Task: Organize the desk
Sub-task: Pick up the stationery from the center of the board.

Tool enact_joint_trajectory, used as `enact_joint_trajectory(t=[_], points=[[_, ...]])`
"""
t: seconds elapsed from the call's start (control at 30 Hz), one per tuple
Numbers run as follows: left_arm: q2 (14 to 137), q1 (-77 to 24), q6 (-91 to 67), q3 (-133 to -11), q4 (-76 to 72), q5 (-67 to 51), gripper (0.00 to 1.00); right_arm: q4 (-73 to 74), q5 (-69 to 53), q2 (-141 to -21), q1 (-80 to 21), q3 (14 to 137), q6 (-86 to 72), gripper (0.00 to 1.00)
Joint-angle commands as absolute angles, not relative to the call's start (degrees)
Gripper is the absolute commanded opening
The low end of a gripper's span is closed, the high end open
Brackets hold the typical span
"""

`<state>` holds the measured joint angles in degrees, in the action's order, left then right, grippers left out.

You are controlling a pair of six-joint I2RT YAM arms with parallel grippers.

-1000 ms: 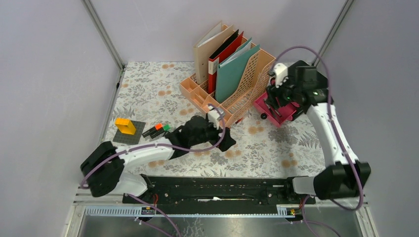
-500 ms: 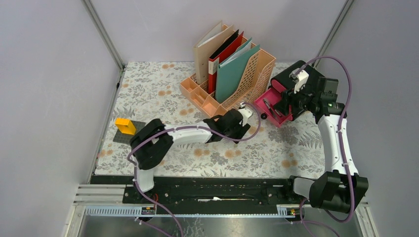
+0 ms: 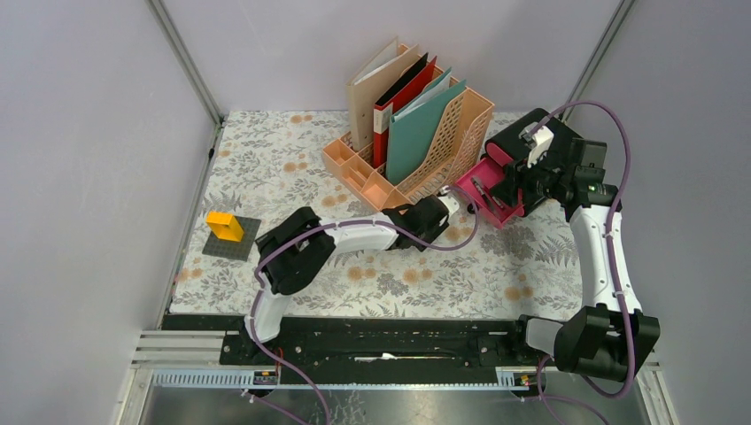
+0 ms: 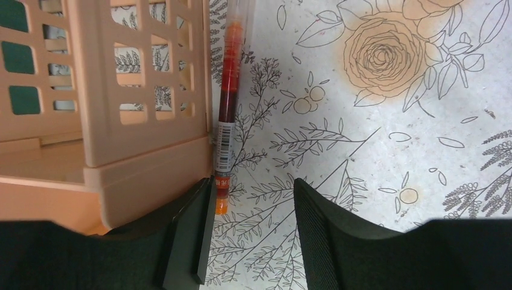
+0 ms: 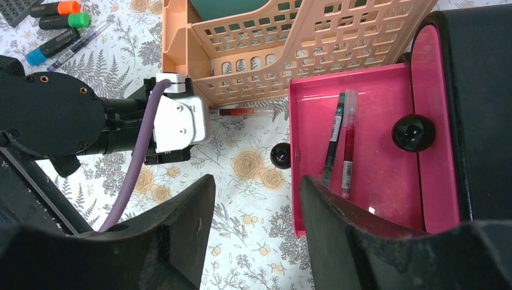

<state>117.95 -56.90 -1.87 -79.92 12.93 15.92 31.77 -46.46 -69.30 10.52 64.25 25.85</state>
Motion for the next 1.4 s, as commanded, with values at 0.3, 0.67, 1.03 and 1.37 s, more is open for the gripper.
enact_joint_trajectory(t=[0.3,0.67,1.03,1.37], points=[[119.7,-53.9,1.0,-83.5,12.9,18.4,0.58,30.3,-49.1,-69.6,10.9,64.0,25.7,0.6],[120.4,-51.7,0.1,-82.8,13.7,10.4,0.29,30.3,-49.7,-69.5,11.1,64.0,25.7,0.59],[116.6,-52.1,-4.1,-76.4,11.9,4.0,0.0,30.3,-51.7,-69.2,11.3,63.7,25.6,0.59],[100.9,-53.0,-12.4,-61.5,0.7,0.9,0.0,29.1,-59.6,-69.3,11.3,62.1,24.6,0.58]])
